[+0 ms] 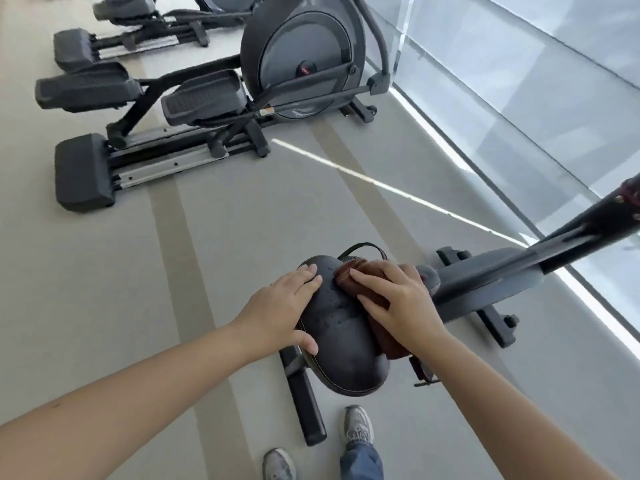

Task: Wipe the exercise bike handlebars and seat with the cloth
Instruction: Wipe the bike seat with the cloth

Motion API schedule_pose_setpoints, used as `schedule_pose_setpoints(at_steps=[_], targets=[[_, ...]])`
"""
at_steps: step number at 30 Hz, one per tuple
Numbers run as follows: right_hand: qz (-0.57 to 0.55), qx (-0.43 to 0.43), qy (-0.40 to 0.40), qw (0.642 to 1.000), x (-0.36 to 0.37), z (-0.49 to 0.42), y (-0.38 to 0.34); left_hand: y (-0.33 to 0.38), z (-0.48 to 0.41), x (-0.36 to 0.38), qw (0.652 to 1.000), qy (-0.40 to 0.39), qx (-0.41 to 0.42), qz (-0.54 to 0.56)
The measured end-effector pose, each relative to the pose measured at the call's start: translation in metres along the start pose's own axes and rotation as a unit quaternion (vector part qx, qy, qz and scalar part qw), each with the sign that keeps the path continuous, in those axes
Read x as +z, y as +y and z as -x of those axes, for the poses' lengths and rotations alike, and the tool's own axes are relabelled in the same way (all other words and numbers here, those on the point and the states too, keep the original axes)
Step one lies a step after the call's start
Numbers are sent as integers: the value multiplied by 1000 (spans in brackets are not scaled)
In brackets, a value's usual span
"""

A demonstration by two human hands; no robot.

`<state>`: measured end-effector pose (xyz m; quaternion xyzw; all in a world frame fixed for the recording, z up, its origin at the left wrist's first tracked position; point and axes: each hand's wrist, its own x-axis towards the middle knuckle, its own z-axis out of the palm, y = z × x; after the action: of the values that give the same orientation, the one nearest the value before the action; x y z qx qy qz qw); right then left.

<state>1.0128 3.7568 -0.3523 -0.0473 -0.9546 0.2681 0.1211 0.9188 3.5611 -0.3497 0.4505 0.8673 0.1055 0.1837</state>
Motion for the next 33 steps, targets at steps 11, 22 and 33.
schedule_pose_setpoints(at_steps=[11,22,33], targets=[[-173,14,-341,924,7,-111,32,7,7,-4,997,9,-27,77],[-211,-53,-423,880,-22,-101,72,10,4,-4,995,15,-52,82],[-262,-13,-499,826,-15,-120,92,12,3,-4,994,15,-64,84]])
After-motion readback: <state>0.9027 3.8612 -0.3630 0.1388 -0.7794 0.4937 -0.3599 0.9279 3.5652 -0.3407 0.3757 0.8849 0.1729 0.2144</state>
